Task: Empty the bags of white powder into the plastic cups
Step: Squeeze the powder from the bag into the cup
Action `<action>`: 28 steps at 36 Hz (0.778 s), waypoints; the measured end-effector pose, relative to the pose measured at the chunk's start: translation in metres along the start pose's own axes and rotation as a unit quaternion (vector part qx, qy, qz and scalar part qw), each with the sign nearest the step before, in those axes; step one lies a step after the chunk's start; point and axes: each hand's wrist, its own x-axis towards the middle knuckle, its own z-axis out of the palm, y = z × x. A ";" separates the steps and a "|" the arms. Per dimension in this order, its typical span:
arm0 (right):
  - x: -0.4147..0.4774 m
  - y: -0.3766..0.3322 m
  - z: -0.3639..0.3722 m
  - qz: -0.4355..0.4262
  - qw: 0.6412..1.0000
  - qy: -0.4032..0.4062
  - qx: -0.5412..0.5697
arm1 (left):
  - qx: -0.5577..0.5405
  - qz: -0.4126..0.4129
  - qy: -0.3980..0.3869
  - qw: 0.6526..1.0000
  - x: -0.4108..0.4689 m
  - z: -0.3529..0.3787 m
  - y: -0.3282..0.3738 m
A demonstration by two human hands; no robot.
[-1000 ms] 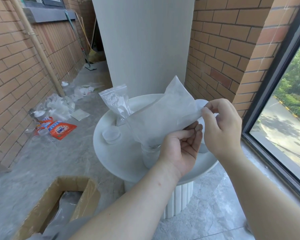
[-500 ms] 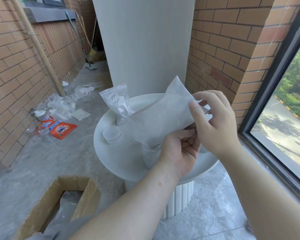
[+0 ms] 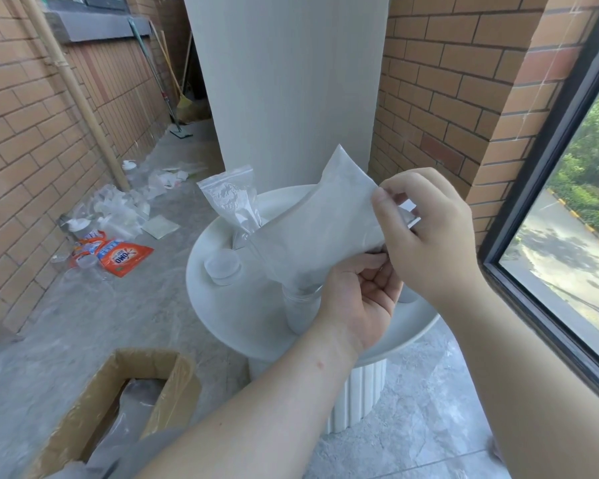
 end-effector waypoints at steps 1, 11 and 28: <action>0.000 0.000 0.000 -0.001 1.000 0.004 0.000 | -0.001 -0.001 -0.001 1.000 0.000 0.000 0.000; 0.000 -0.001 0.000 -0.014 1.000 -0.002 -0.011 | 0.019 0.001 0.007 1.000 -0.005 0.003 0.000; 0.010 -0.009 0.007 -0.057 0.998 -0.006 -0.024 | 0.047 0.004 0.044 0.998 -0.004 0.005 -0.003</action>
